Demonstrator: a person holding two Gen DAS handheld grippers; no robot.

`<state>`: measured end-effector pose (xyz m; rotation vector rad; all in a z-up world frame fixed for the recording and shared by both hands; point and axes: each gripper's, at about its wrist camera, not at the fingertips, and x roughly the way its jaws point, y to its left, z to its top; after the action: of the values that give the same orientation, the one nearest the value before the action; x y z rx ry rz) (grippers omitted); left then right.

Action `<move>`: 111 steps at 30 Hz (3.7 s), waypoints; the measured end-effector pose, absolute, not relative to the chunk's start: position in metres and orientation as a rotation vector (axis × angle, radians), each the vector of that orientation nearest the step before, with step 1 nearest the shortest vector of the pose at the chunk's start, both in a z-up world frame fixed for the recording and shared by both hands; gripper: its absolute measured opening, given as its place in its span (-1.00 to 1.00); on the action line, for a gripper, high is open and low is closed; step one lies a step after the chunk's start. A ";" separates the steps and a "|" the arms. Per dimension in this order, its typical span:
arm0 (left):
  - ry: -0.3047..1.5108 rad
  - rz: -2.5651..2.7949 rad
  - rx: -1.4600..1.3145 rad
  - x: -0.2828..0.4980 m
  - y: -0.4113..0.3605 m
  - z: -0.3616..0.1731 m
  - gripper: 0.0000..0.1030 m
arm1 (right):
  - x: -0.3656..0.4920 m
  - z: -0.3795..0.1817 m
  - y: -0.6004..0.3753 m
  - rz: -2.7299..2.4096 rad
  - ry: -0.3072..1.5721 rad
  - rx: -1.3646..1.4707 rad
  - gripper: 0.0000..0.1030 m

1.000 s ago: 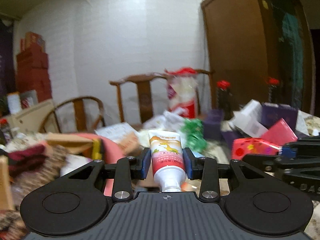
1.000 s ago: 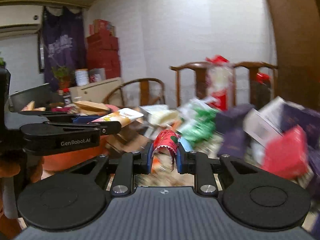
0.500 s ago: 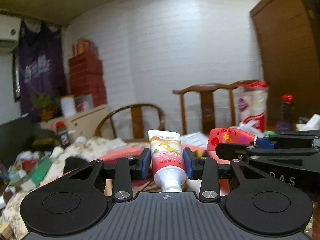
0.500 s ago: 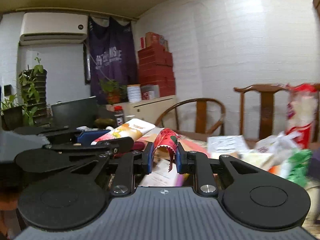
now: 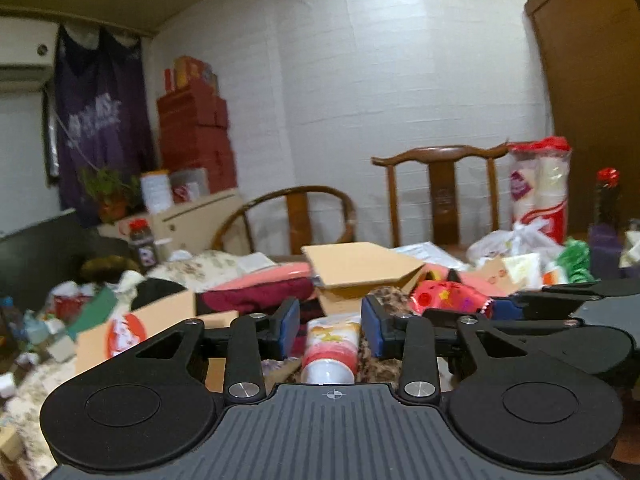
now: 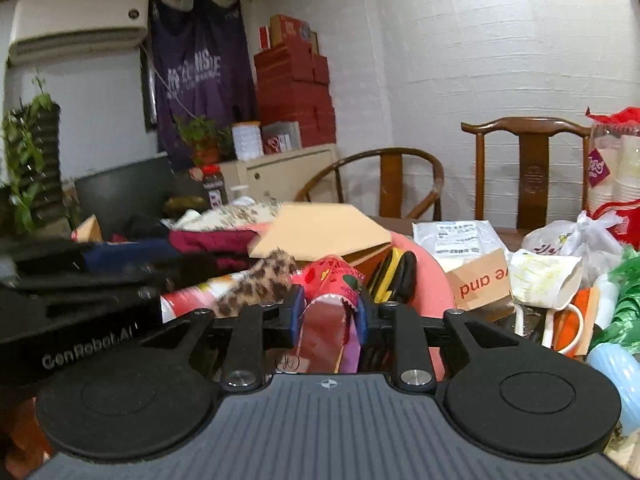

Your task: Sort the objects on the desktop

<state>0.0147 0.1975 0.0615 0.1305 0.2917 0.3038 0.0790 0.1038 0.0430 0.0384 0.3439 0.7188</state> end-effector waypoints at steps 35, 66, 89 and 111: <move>0.227 0.165 0.050 -0.066 0.088 0.047 1.00 | -0.014 0.028 -0.057 0.355 0.345 0.153 0.99; 0.337 0.436 -0.005 -0.092 0.170 0.057 1.00 | -0.042 0.060 0.022 0.498 0.226 0.033 0.99; 0.531 0.429 0.046 -0.100 0.181 0.030 1.00 | -0.063 0.052 0.069 0.567 0.318 -0.191 0.99; 0.527 0.503 -0.022 -0.100 0.196 0.033 1.00 | -0.057 0.054 0.077 0.589 0.330 -0.141 0.99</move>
<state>-0.1001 0.1964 0.0326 -0.0221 0.5272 0.5025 -0.0574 0.0768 0.0543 -0.1409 0.3304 0.5888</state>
